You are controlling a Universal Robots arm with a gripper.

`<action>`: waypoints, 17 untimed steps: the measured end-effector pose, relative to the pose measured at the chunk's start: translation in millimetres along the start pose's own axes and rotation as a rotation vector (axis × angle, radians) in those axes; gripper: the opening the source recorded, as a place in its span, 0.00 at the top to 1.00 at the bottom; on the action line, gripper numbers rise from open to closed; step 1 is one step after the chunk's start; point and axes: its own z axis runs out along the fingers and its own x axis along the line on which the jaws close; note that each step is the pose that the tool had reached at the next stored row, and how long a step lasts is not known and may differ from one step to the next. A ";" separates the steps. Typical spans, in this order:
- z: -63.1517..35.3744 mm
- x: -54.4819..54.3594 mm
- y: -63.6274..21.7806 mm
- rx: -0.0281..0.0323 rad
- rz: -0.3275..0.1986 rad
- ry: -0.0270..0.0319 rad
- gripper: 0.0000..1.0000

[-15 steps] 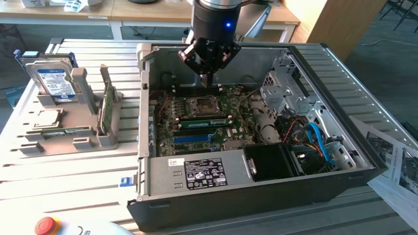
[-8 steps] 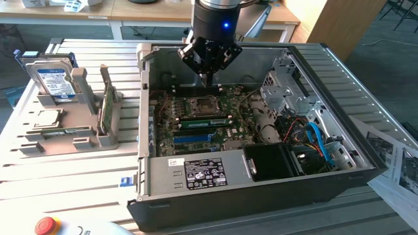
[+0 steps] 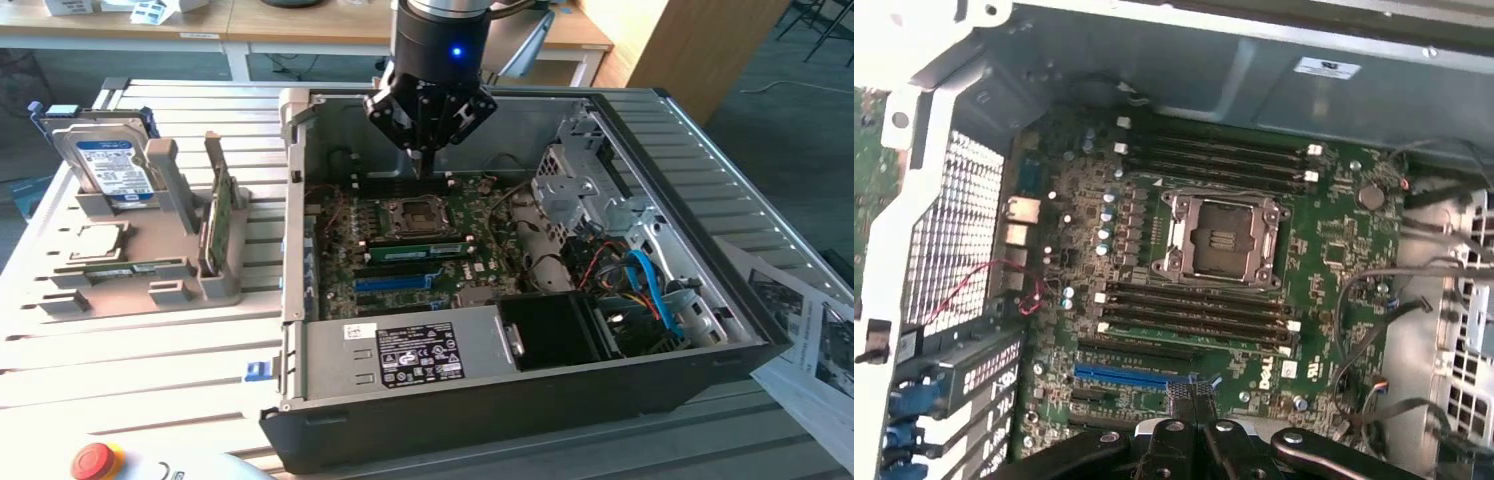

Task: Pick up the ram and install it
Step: 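Press down the ram until it locks into place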

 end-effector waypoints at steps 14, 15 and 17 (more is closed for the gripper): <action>0.0 0.0 0.0 0.0007 0.083 -0.0016 0.89; 0.0 0.0 0.0 0.0008 0.091 -0.0017 0.89; 0.0 0.0 -0.1 0.0008 0.108 -0.0021 0.89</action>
